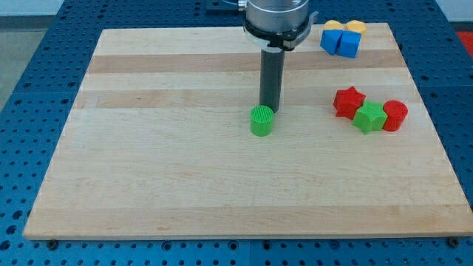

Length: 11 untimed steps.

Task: Point your arm at the right of the red circle

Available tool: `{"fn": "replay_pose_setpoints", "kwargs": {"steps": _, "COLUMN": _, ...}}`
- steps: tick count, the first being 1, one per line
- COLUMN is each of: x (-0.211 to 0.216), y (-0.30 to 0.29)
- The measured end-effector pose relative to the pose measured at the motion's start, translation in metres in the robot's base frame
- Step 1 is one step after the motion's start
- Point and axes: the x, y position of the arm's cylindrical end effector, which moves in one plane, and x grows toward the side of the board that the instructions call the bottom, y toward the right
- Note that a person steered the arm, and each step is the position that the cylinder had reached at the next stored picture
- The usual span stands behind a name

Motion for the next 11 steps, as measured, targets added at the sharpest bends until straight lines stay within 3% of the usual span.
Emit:
{"fn": "replay_pose_setpoints", "kwargs": {"steps": 2, "x": 0.047, "y": 0.0}}
{"fn": "replay_pose_setpoints", "kwargs": {"steps": 3, "x": 0.05, "y": 0.031}}
{"fn": "replay_pose_setpoints", "kwargs": {"steps": 5, "x": 0.095, "y": 0.151}}
{"fn": "replay_pose_setpoints", "kwargs": {"steps": 7, "x": 0.08, "y": 0.253}}
{"fn": "replay_pose_setpoints", "kwargs": {"steps": 11, "x": 0.045, "y": 0.239}}
